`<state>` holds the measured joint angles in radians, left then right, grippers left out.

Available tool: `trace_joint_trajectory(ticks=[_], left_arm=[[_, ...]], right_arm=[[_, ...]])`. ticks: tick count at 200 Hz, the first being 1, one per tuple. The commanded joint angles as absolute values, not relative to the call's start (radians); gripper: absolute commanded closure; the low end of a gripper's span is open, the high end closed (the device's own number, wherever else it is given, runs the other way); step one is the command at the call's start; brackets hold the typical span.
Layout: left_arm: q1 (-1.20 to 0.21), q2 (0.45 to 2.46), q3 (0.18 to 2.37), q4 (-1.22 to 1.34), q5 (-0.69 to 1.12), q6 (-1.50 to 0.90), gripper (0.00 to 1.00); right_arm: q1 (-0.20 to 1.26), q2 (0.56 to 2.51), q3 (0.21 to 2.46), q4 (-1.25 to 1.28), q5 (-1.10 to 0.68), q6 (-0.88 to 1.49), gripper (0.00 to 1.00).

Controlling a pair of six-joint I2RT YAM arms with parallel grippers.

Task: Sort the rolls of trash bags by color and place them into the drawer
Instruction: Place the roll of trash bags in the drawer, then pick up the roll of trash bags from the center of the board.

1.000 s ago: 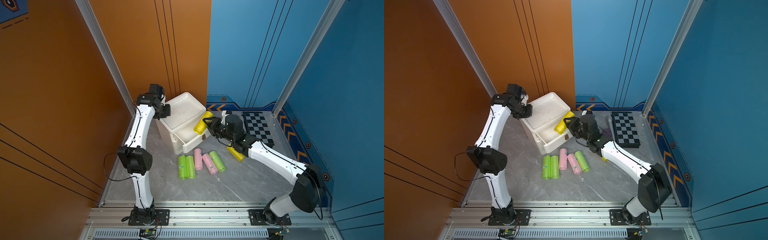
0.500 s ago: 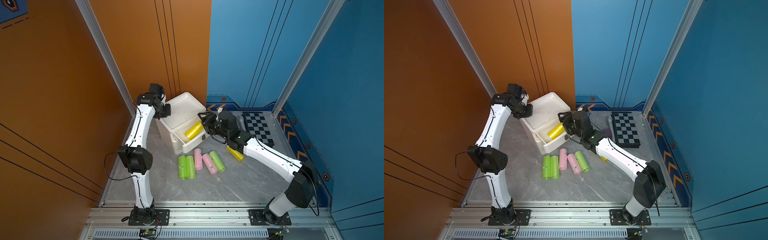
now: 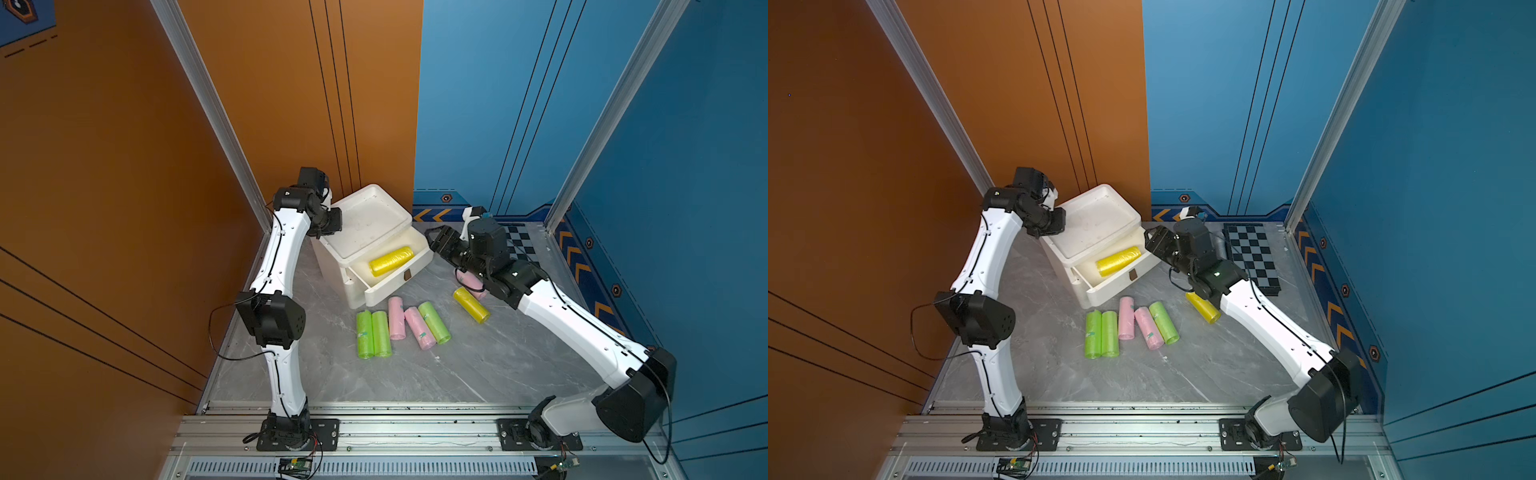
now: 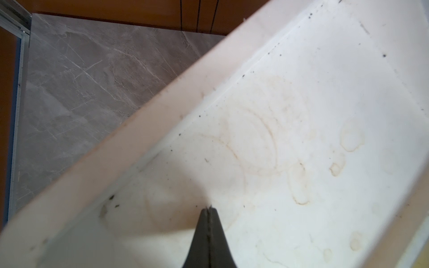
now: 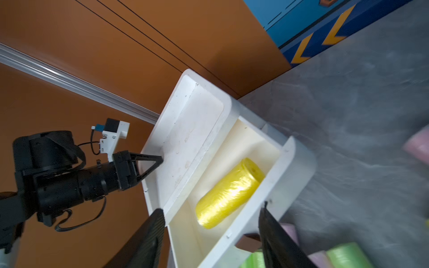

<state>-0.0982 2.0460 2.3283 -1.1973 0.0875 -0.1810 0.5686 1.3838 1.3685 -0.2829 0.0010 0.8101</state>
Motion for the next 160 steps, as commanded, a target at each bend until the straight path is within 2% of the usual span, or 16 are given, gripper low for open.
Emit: trace_joint_trajectory(ticks=[1, 50, 100, 160], left_arm=[[-0.095, 2.095, 2.325, -1.282, 0.103, -0.188, 1.0], [-0.1, 2.108, 2.342, -1.283, 0.113, -0.195, 1.0], [-0.097, 2.115, 2.34, -1.282, 0.114, -0.187, 1.0], [-0.09, 2.107, 2.326, -1.283, 0.106, -0.182, 1.0]], right_arm=[[0.509, 1.348, 1.31, -0.563, 0.003, 0.37, 0.31], [0.425, 1.391, 1.13, -0.566, 0.012, 0.027, 0.25], [0.359, 1.519, 1.151, -0.568, 0.024, -0.039, 0.23], [0.301, 1.659, 1.165, -0.579, -0.116, -0.054, 0.22]])
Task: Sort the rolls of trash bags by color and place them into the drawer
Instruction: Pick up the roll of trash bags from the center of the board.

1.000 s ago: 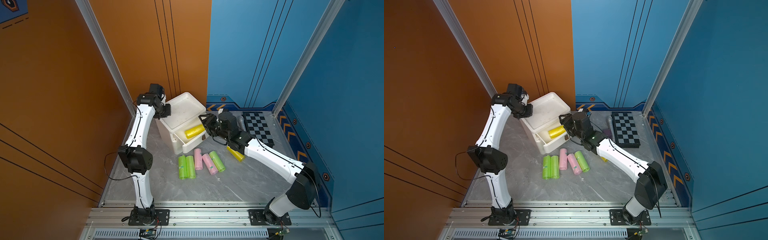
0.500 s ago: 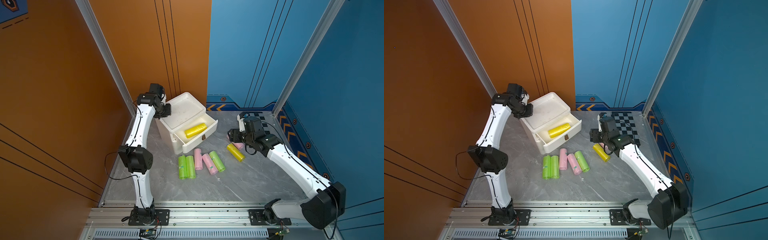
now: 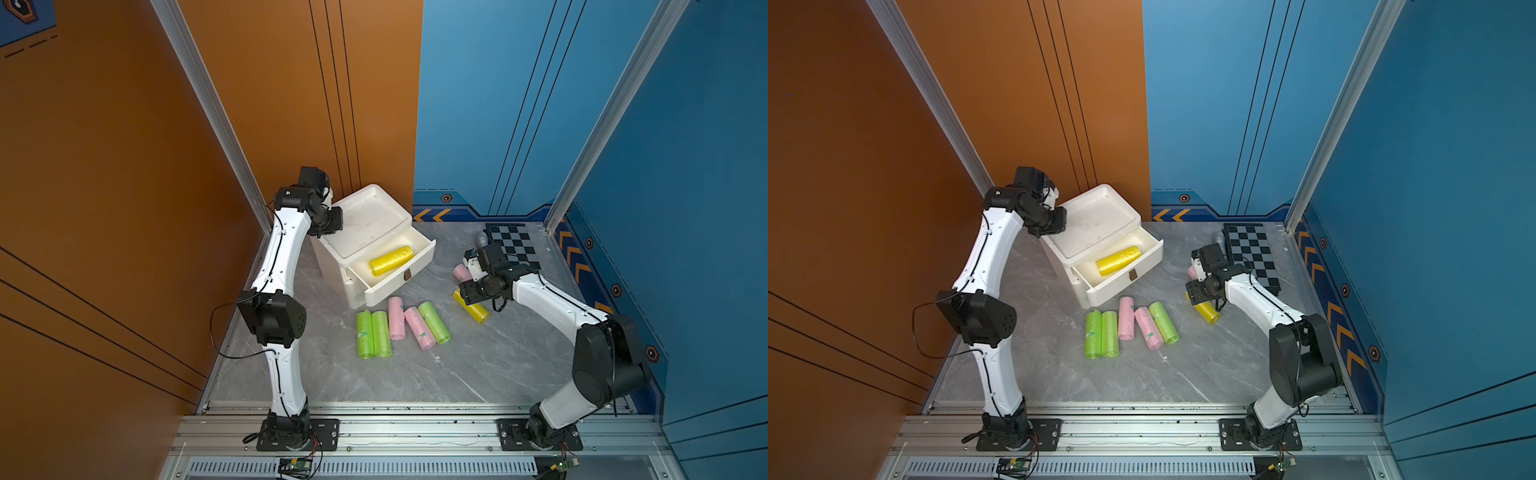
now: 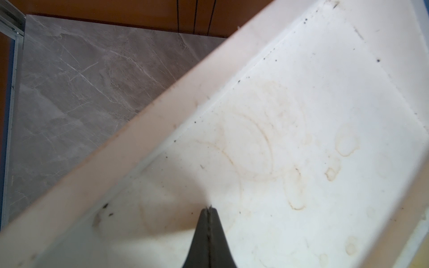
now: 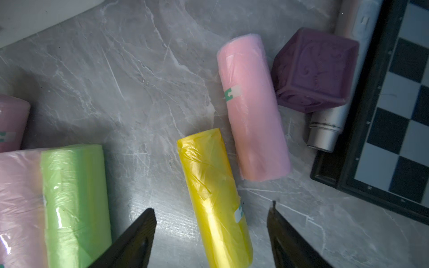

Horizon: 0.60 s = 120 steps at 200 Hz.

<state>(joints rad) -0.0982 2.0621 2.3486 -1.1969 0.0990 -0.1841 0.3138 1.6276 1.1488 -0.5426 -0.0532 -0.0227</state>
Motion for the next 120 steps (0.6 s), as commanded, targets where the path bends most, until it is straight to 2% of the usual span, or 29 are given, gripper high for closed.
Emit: trace_joint_trajectory(ticks=[1, 120], left_arm=[[-0.089, 2.106, 2.326, -1.283, 0.107, -0.181, 1.0], [-0.074, 2.1, 2.301, -1.283, 0.107, -0.176, 1.0]], right_arm=[[0.301, 1.66, 1.164, -0.579, -0.116, -0.054, 0.22], [0.294, 1.79, 1.141, -0.576, -0.132, 0.005, 0.26]])
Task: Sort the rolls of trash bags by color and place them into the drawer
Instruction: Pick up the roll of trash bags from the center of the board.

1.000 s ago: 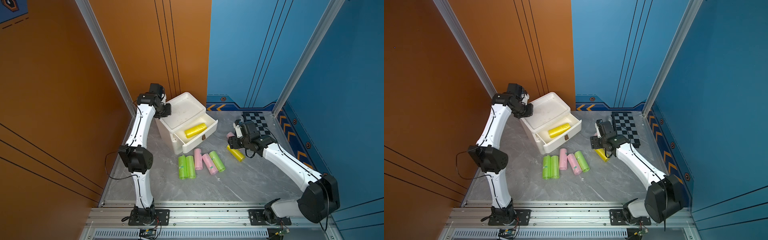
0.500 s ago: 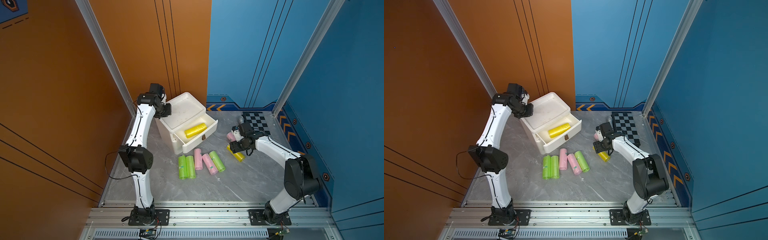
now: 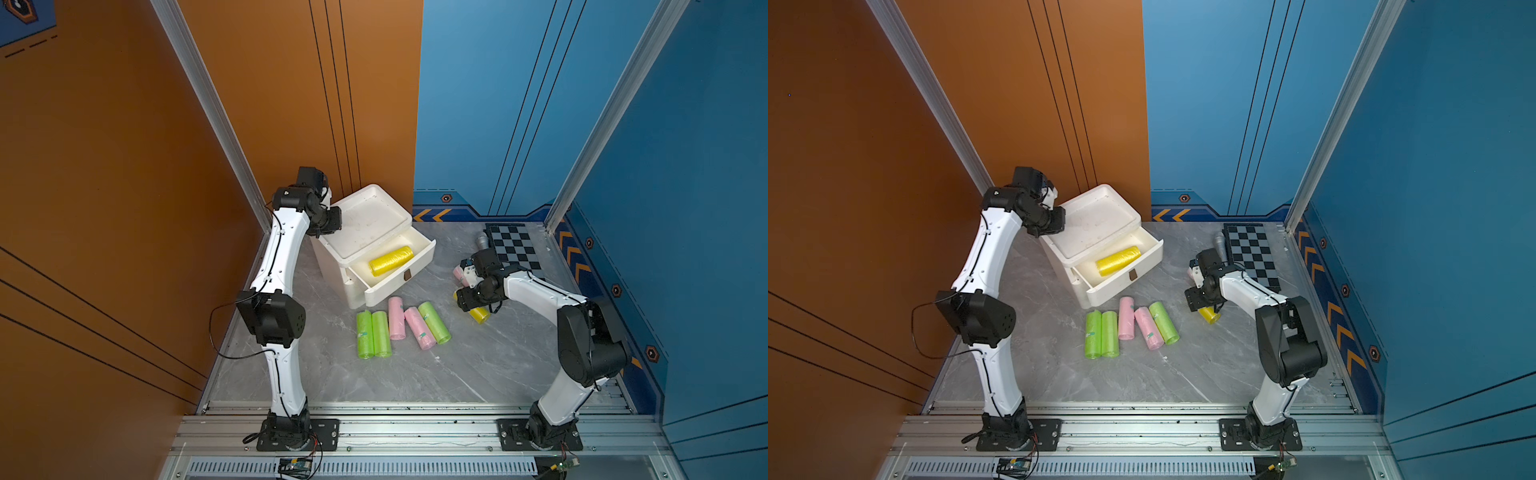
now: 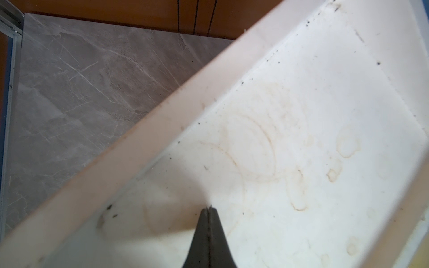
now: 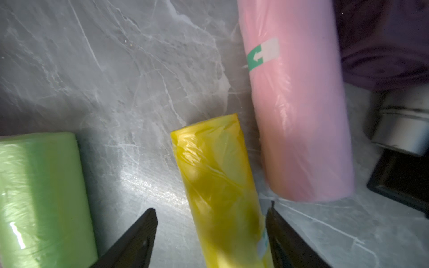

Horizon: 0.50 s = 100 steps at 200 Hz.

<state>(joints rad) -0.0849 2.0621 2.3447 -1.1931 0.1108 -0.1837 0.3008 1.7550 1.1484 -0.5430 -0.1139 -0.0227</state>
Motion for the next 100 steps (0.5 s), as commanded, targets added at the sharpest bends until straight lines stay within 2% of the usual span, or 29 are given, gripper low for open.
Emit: trace_joint_trajectory(ticks=[1, 51, 83, 100], left_arm=[[-0.074, 2.1, 2.301, -1.283, 0.107, -0.176, 1.0], [-0.072, 2.098, 2.298, -1.283, 0.106, -0.176, 1.0], [-0.072, 2.098, 2.296, -1.282, 0.107, -0.175, 1.0], [-0.072, 2.097, 2.297, -1.283, 0.109, -0.175, 1.0]], right_arm=[[0.293, 1.791, 1.14, -0.576, -0.131, 0.005, 0.26], [0.293, 1.82, 1.134, -0.562, -0.089, 0.038, 0.36], [0.302, 1.809, 1.126, -0.556, -0.087, 0.09, 0.48], [0.324, 1.768, 1.115, -0.557, -0.088, 0.13, 0.51]])
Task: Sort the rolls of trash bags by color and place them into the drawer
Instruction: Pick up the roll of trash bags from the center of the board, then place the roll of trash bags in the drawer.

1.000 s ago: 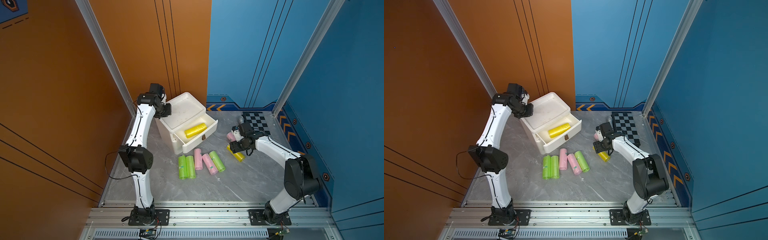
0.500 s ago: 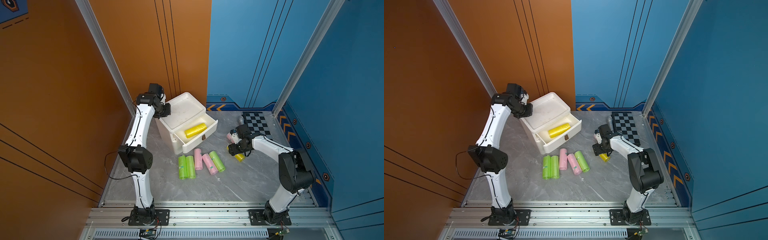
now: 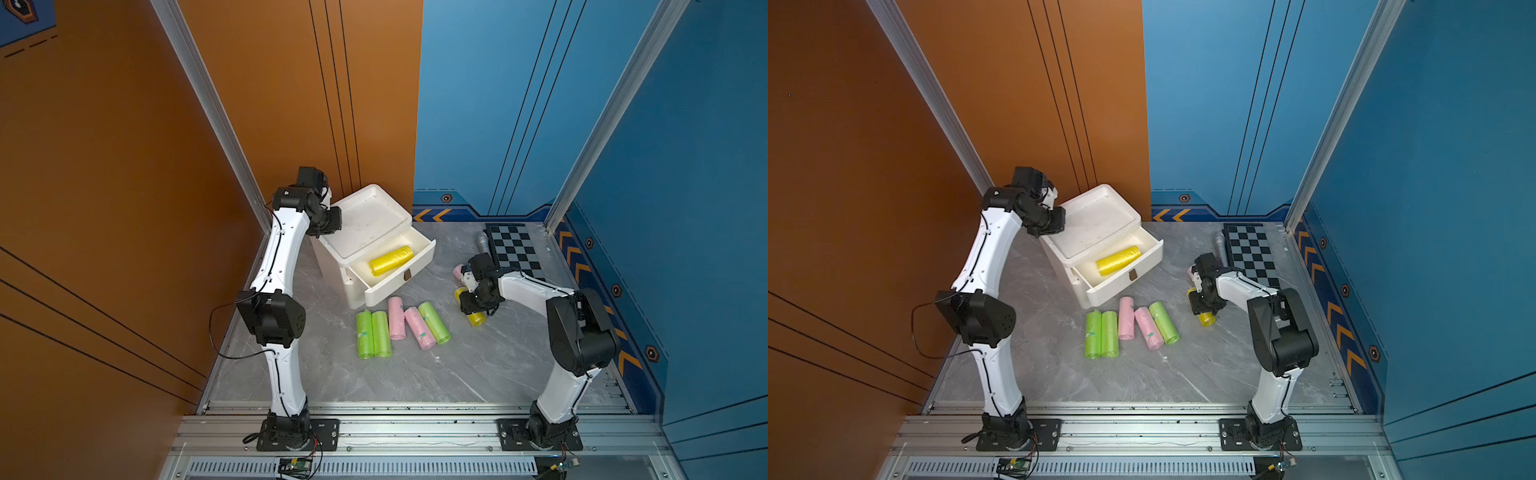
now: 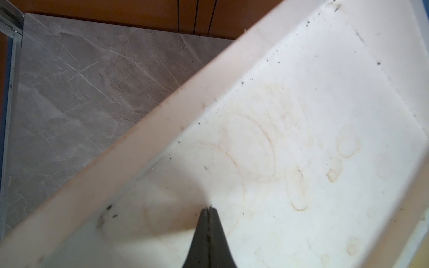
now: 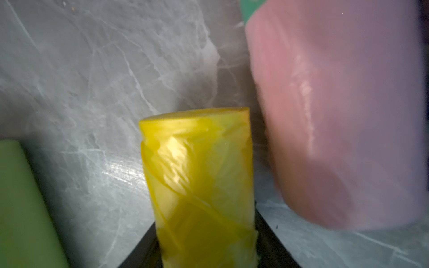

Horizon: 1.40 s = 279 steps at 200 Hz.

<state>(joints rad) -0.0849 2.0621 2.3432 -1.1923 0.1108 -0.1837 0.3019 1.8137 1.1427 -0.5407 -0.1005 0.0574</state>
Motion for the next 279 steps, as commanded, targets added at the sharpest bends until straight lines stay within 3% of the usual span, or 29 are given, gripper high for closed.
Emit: trace_joint_trajectory(ticks=[1, 33, 55, 87, 119, 169, 224, 279], left_arm=[[-0.072, 2.098, 2.296, -1.283, 0.109, -0.175, 1.0], [-0.069, 2.094, 2.295, -1.283, 0.112, -0.172, 1.0], [-0.064, 2.092, 2.289, -1.283, 0.113, -0.174, 1.0], [-0.067, 2.085, 2.283, -1.283, 0.12, -0.178, 1.0], [-0.074, 2.072, 2.28, -1.282, 0.122, -0.186, 1.0], [-0.082, 2.062, 2.279, -1.282, 0.126, -0.195, 1.0], [-0.089, 2.051, 2.247, -1.264, 0.125, -0.199, 1.0], [-0.092, 2.049, 2.25, -1.258, 0.13, -0.203, 1.0]], right_arm=[[0.325, 1.766, 1.114, -0.557, -0.087, 0.133, 0.51], [0.353, 1.597, 1.118, -0.566, -0.136, 0.319, 0.55], [0.383, 1.446, 1.121, -0.518, -0.176, 0.584, 0.56], [0.515, 1.268, 1.045, -0.188, -0.169, 1.016, 0.57], [0.62, 1.288, 1.053, 0.046, -0.099, 1.298, 0.62], [0.694, 1.46, 1.166, 0.276, -0.051, 1.496, 0.6], [0.735, 1.567, 1.289, 0.252, -0.015, 1.477, 0.61], [0.739, 1.58, 1.257, 0.234, 0.022, 1.487, 0.58]])
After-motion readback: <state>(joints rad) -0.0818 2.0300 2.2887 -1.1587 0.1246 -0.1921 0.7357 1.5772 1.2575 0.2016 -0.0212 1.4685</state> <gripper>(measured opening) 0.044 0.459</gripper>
